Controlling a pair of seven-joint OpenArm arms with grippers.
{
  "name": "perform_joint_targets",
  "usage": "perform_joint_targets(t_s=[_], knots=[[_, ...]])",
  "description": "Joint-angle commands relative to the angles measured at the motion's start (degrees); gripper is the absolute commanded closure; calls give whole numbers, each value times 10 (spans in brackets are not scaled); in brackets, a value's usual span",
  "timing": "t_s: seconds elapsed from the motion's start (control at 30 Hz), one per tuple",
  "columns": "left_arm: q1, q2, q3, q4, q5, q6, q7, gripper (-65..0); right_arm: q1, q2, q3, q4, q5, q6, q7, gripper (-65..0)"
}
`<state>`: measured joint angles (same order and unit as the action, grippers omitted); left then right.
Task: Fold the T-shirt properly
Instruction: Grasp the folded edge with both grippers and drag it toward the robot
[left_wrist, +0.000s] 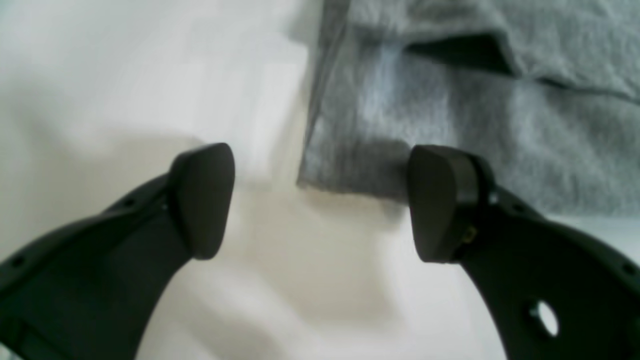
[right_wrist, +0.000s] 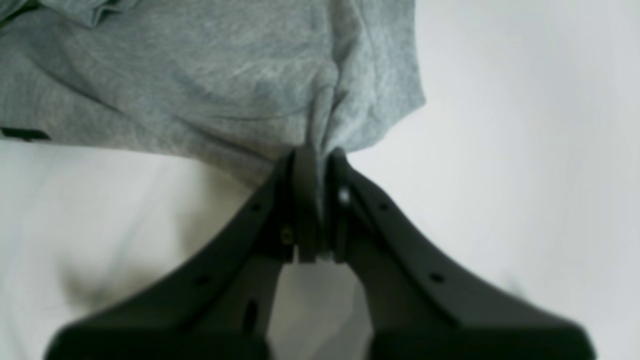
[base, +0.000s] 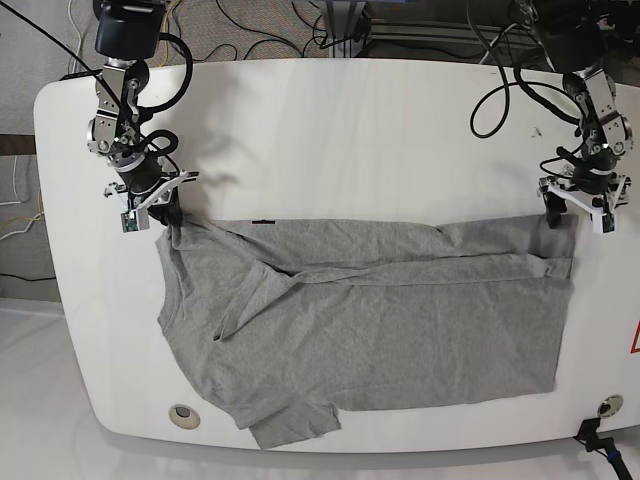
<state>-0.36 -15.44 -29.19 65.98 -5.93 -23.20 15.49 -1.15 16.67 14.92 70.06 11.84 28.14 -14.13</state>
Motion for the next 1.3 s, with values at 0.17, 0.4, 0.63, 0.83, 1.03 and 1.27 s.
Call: perform_joint_targets(t_s=[0.17,0.4,0.63,0.83,1.03,1.27], knots=[[-24,-9,0,-19,-5,-2,-13,-509,4,8,2,6,-2,1,-5,0],[-24,-9,27,-20,-3,-2,-13,-337,4,8,2,6,-2,1,-5,0],[-23,-10,27,-20,-2,-1,-13,-63,-3,8,2,13,-2,1,-4,0],[-2,-12,27,-19,0,-1,-13,0,-36,8,2,64,-1,23,-7,0],[41,-29,27,-13,-2,-2,-13,0,-98,8,2,122,-1,22,-8,0],[150,-37,27,73,-1,-2,-13,0,-192,4,35,198,-1,23,-9,0]])
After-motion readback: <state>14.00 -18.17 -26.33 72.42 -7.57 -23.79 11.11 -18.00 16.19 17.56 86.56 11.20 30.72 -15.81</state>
